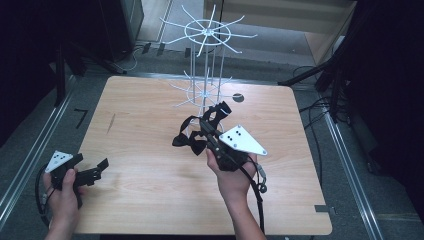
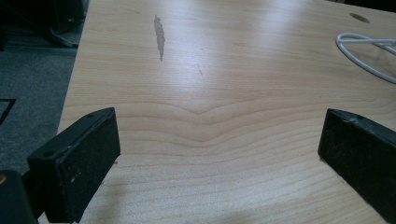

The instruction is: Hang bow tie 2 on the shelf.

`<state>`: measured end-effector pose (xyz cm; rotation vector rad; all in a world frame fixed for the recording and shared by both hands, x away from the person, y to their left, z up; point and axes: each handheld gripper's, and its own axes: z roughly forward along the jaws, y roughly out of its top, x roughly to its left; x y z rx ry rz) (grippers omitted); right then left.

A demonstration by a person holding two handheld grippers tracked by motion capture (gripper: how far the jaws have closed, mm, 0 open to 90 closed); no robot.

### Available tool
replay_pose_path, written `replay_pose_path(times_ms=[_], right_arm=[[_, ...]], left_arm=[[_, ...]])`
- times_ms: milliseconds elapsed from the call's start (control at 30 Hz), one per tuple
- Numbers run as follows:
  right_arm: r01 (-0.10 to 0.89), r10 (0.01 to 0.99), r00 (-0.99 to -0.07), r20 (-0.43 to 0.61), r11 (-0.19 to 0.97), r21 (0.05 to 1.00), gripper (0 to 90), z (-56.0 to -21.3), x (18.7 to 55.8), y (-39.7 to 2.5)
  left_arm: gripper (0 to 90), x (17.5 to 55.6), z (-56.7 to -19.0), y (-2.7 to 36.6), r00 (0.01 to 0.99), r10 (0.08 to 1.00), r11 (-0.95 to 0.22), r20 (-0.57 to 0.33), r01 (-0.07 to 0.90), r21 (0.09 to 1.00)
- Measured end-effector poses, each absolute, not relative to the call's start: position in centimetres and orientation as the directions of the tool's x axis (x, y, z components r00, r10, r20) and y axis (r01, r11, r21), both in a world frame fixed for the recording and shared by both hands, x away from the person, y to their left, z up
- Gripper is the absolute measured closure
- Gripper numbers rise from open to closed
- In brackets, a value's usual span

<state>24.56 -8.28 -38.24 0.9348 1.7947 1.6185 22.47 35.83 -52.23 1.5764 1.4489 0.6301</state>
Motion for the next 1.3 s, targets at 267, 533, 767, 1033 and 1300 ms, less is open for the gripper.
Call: replay_pose_path(times_ms=[267, 533, 767, 1033, 1300], right_arm=[[0.137, 0.798, -0.6, 0.056, 0.033, 0.99, 90.0, -37.9, 25.0, -8.5], [0.17, 0.811, -0.581, 0.067, 0.04, 0.985, 90.0, -38.6, 26.6, -8.5], [0.194, 0.827, -0.558, 0.069, 0.049, 0.98, 90.0, -39.3, 27.9, -8.4], [0.232, 0.841, -0.534, 0.087, 0.047, 0.972, 89.7, -40.6, 29.4, -8.1], [0.264, 0.835, -0.54, 0.103, 0.052, 0.963, 82.6, -41.9, 30.0, -8.3]], left_arm=[[0.0, 22.4, -52.2, 35.9, 0.193, 0.963, 0.063, -0.188, 0.517, 0.854], [0.0, 22.4, -52.2, 35.8, 0.192, 0.963, 0.064, -0.189, 0.518, 0.853], [0.0, 22.4, -52.2, 35.8, 0.192, 0.963, 0.065, -0.189, 0.518, 0.853], [0.0, 22.4, -52.2, 35.8, 0.193, 0.962, 0.065, -0.191, 0.518, 0.853], [0.0, 22.4, -52.2, 35.8, 0.192, 0.963, 0.066, -0.191, 0.518, 0.853]])
